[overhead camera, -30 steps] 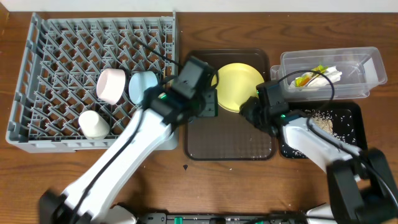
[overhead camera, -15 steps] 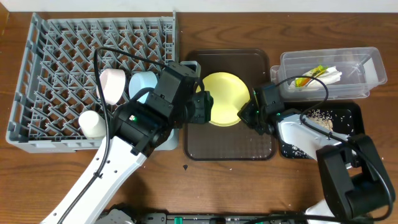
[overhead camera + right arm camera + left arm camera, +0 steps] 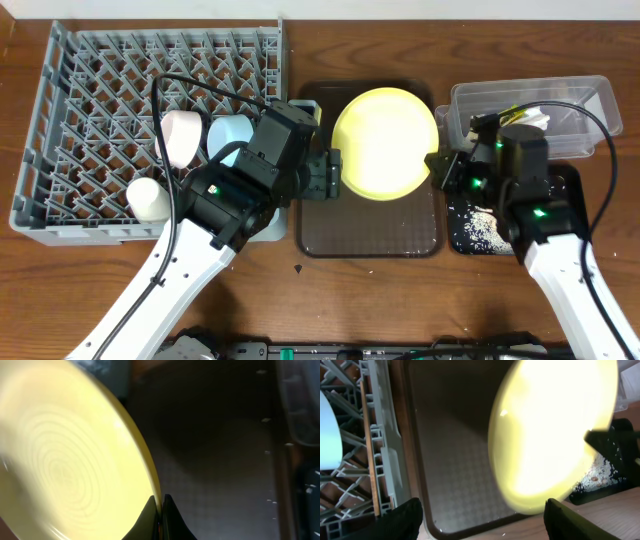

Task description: Sort waste into correct bins and load items into the dishwasher

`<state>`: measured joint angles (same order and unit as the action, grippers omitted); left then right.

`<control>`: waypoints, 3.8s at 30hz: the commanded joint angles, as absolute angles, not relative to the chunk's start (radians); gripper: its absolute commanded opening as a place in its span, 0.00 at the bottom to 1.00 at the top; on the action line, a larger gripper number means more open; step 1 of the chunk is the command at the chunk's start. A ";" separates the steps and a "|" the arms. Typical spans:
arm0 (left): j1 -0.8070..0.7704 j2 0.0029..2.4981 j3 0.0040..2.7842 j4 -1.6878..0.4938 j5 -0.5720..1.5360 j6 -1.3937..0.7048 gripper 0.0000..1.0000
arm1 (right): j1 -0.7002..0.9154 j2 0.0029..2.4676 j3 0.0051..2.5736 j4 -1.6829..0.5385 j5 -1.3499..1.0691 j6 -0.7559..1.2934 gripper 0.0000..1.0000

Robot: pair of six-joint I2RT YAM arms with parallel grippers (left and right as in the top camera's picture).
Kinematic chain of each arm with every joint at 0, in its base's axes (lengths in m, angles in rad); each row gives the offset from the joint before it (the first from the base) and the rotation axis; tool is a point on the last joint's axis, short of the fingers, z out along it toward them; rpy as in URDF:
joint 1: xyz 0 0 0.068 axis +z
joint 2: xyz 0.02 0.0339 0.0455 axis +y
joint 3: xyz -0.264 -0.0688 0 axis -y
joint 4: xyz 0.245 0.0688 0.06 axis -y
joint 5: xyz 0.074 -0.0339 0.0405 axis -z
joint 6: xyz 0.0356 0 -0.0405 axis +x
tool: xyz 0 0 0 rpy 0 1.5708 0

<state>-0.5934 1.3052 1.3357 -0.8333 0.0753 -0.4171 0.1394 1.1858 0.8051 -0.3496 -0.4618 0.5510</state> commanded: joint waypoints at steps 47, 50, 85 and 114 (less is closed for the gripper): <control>0.020 1.495 1.424 -0.626 -0.650 0.532 0.08 | 0.112 1.120 0.810 -0.460 -0.695 0.238 0.72; 0.049 1.581 1.424 -0.591 -0.639 0.546 0.08 | 0.112 1.120 0.810 -0.466 -0.677 0.238 0.72; -0.049 1.399 1.425 -0.644 -0.466 0.233 0.90 | 0.112 1.113 0.857 -0.575 -0.574 0.238 0.68; -0.226 0.920 1.424 -1.010 -0.104 -0.227 0.97 | 0.142 0.864 1.201 -0.876 -0.362 0.030 0.99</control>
<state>-0.2211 0.9188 1.4147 -1.0096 -0.1104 -0.2138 0.1276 0.8898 1.2034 -0.8742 -0.3985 0.1810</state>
